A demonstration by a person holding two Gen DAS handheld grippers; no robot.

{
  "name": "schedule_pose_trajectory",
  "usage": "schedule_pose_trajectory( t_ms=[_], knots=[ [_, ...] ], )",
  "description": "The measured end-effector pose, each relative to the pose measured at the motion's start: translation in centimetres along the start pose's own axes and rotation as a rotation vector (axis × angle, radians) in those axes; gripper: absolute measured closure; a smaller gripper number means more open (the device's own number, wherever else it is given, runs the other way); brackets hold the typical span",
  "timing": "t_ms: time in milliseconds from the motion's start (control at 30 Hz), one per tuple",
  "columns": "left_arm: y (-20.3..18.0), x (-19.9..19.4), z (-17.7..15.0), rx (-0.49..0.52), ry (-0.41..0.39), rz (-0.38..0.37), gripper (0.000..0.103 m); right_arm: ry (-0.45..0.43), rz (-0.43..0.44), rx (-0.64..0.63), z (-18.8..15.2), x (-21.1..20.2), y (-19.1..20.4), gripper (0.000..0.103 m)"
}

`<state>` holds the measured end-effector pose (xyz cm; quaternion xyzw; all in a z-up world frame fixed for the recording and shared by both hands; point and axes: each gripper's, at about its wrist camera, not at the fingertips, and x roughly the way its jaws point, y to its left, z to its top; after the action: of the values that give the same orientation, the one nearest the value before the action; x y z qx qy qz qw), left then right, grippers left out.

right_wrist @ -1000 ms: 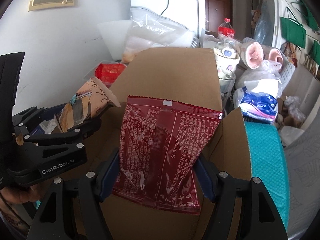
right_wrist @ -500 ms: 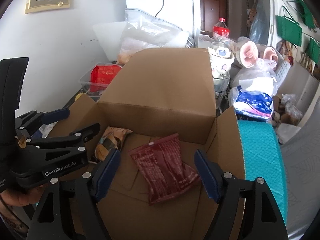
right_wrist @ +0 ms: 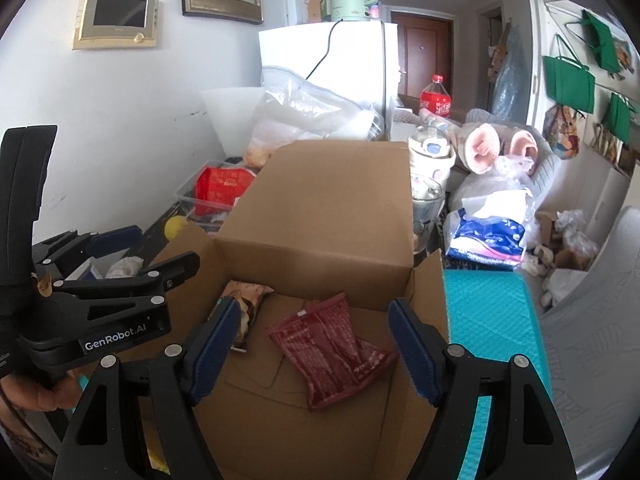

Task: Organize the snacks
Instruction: 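Move both tools back from the box toward the remaining snacks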

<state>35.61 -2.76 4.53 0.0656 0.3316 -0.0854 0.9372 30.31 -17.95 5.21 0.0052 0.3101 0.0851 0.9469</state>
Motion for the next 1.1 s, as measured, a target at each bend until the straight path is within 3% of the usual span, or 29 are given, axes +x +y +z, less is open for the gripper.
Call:
schedule_pose_trajectory(
  t_ms=[167, 467, 900, 1100],
  knots=[
    [-0.6, -3.5, 0.1, 0.001, -0.056, -0.025, 0.029, -0.049, -0.025, -0.003, 0.5, -3.0, 0.0, 0.026],
    [-2.2, -9.4, -1.2, 0.036, -0.144, -0.067, 0.029, -0.093, 0.007, 0.006, -0.7, -7.8, -0.1, 0.024],
    [-4.7, -13.7, -5.6, 0.099, -0.130, -0.079, 0.029, -0.132, -0.064, -0.001, -5.3, -12.9, 0.3, 0.019],
    [-5.6, -15.3, -7.9, 0.111, -0.138, -0.123, 0.029, -0.146, -0.084, -0.007, -7.9, -14.8, 0.2, 0.019]
  ],
)
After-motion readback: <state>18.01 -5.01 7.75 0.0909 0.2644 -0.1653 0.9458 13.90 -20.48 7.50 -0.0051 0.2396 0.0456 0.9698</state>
